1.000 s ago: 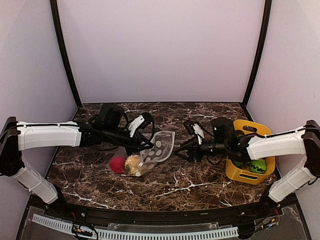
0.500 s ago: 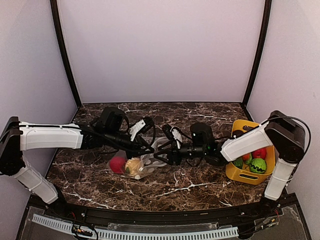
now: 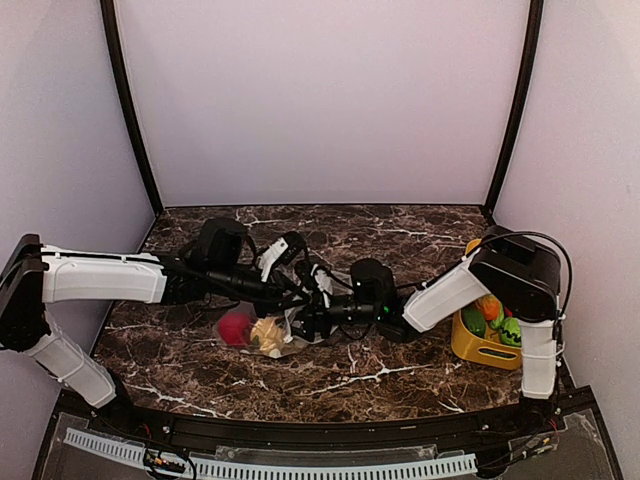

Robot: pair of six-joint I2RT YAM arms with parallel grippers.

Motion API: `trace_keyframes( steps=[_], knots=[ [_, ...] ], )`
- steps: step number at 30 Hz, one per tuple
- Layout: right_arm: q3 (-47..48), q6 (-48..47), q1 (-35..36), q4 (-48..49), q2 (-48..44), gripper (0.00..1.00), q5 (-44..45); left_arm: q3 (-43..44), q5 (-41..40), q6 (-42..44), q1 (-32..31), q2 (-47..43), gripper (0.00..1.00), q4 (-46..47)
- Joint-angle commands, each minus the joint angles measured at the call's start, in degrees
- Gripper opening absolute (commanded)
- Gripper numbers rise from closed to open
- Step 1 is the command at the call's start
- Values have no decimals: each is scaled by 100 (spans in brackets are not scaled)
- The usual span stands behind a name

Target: Open the zip-top bag and remove the fake food

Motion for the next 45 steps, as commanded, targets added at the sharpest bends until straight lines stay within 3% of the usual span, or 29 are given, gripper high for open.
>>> trace_keyframes(
  steps=[1,19,27,30,34,39,45],
  knots=[
    [300,-81,179,441,282,75,-90,-173,120,-179,20,-216,1,329],
    [560,-362,478,523,987,88,-279,-1068,-262,-491,90,-788,1,874],
    [-152,194,312,1306,928,87,142,-1367,-545,-561,60,-786,1,287],
    [-579,543,110,1763,883,87,207,-1168,-333,-389,-131,-502,1,236],
    [-1065,926,-96,2317,765,87,277,-291,-361,59,-546,284,1,-306],
    [-1494,936,-123,2422,449,84,379,332,-340,174,-613,1079,1,-247],
    [-1553,828,-62,2619,489,82,118,-62,-220,-252,-598,463,1,828]
  ],
)
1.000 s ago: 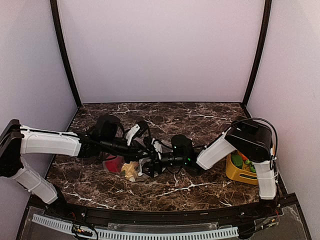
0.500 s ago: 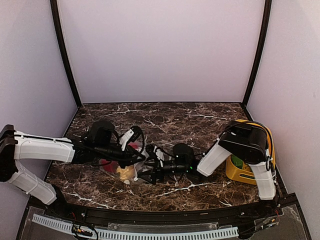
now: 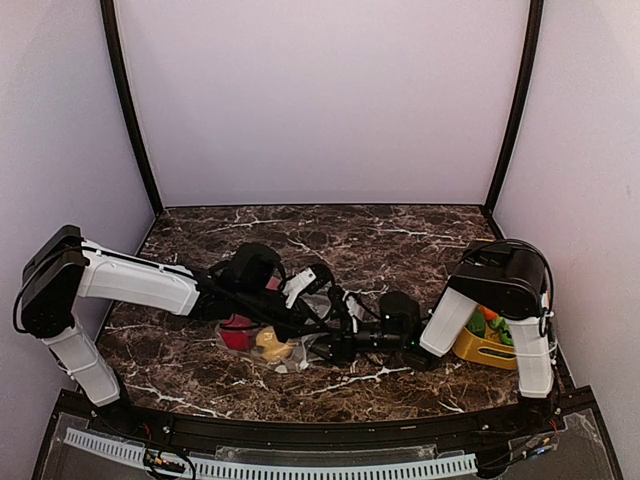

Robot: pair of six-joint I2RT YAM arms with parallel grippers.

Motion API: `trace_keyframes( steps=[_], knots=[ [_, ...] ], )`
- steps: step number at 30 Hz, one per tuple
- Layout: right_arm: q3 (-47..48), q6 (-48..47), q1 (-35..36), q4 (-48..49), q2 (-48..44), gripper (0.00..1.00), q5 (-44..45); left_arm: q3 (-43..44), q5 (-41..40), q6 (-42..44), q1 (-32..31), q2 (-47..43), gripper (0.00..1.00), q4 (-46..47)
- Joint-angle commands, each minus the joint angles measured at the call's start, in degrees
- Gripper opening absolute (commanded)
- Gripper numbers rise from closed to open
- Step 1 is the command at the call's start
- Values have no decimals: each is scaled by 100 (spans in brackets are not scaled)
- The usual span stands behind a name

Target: Open the zip-top bag and remove the fake food

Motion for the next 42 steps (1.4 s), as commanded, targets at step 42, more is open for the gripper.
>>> trace_keyframes(
  steps=[42],
  knots=[
    [1370,-1411,906,174,810,88,79,-1398,-200,-797,133,-1308,2,1641]
  ],
)
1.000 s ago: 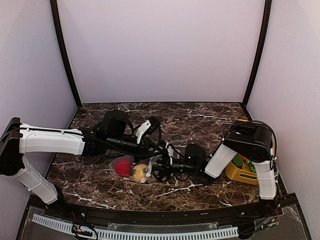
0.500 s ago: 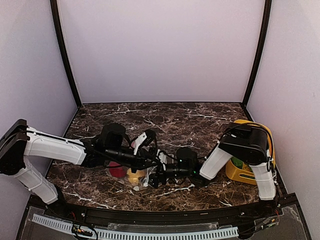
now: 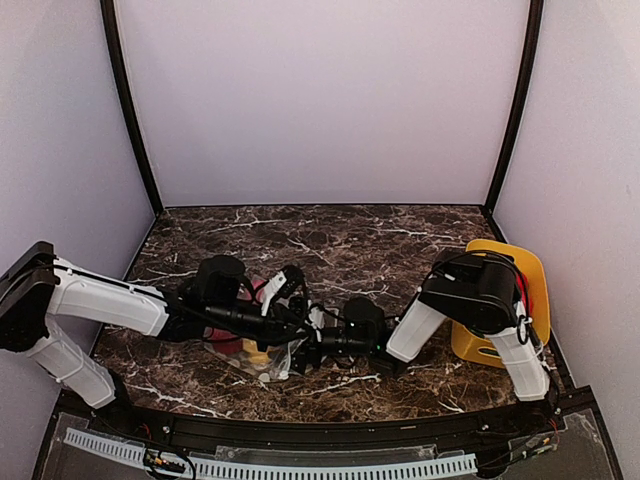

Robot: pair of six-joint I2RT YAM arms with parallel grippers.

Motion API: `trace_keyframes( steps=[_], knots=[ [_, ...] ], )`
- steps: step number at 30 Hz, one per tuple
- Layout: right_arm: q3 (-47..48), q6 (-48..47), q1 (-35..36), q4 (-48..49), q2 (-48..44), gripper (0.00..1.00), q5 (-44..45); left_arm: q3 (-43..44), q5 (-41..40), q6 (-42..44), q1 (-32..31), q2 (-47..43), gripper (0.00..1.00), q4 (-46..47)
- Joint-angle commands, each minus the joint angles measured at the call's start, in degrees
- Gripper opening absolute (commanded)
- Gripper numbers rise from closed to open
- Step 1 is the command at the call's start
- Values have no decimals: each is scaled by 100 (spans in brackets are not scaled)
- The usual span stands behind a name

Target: Open the zip-top bag and remove the fake food

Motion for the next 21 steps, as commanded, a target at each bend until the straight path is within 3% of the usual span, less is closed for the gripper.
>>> trace_keyframes(
  steps=[1,3,5,9,11,17,21],
  knots=[
    [-175,-264,202,318,-86,87,-85,142,-696,-36,28,-316,3,-262],
    [-337,-138,119,425,-120,87,-86,217,-963,12,35,-454,6,-570],
    [-455,-19,46,535,-129,88,-119,308,-1128,79,31,-628,16,-869],
    [-552,68,-6,630,-153,89,-184,461,-1392,199,41,-1041,52,-1471],
    [-565,90,-6,649,-177,91,-194,461,-1632,135,94,-1299,80,-1760],
    [-607,124,-7,671,-284,95,-288,557,-2593,-357,797,-1881,96,-3425],
    [-521,87,3,477,-338,98,-371,631,-2763,-684,1467,-1880,97,-4504]
  ],
)
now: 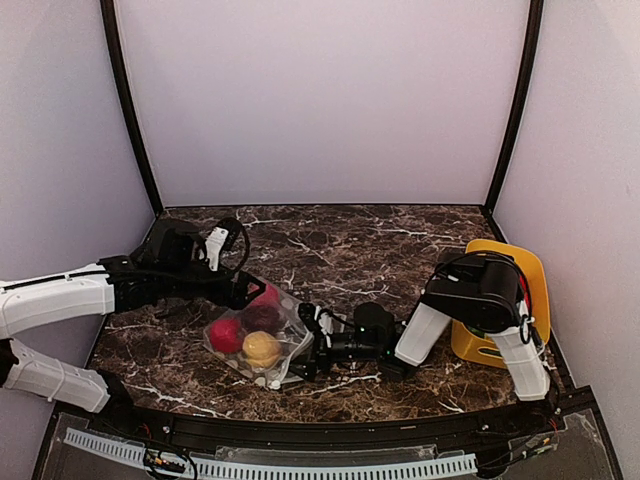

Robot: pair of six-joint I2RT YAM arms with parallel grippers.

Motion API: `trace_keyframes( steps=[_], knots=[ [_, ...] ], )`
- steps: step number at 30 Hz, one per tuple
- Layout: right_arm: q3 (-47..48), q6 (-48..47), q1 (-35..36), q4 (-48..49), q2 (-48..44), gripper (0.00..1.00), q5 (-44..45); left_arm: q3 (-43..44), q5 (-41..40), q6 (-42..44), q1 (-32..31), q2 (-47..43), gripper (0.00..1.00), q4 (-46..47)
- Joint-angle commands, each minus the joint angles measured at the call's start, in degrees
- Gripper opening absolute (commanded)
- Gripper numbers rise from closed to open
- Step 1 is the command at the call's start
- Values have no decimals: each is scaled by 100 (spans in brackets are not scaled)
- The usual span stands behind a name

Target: Open the zip-top bag and remove the fake food

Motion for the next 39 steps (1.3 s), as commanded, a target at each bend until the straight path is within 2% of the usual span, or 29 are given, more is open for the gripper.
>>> trace_keyframes(
  steps=[1,4,9,10,14,16,17,19,20,21,22,23,24,26,30,39],
  knots=[
    [28,-64,43,61,-237,98,-180,76,-521,-434,595,-44,97,-1761],
    [124,-51,43,-119,-238,99,-201,16,-309,-401,856,57,97,-1909],
    [183,-34,37,-307,-229,99,-91,-13,-35,-187,910,487,97,-1962],
    [193,-37,28,-325,-214,99,-96,-32,222,-162,911,596,96,-1910],
    [204,50,-82,-373,-192,99,-144,-131,1003,-92,911,919,88,-1448],
    [195,76,-143,-376,-225,99,-193,-134,1208,-87,911,1029,79,-1337],
    [199,72,-174,-410,-239,99,-213,-160,1306,-116,911,1049,71,-1281],
    [218,40,-208,-524,-288,99,-255,-191,1484,-196,911,1067,55,-1083],
    [227,19,-220,-570,-305,99,-280,-200,1524,-228,911,1057,42,-954],
    [229,9,-234,-616,-315,99,-289,-214,1583,-314,911,1041,35,-896],
    [241,-7,-237,-663,-336,99,-290,-220,1605,-358,911,1009,23,-778],
    [251,-23,-248,-712,-349,99,-290,-241,1623,-452,916,991,18,-724],
    [260,-33,-247,-733,-359,99,-290,-251,1629,-555,914,959,8,-616],
    [292,-54,-251,-783,-367,99,-313,-339,1640,-746,905,914,2,-407],
    [433,-48,-238,-943,-361,99,-307,-602,1701,-1268,899,807,1,251],
    [685,-192,-34,-1334,-325,99,65,-930,1468,-1728,746,811,1,978]
  ],
)
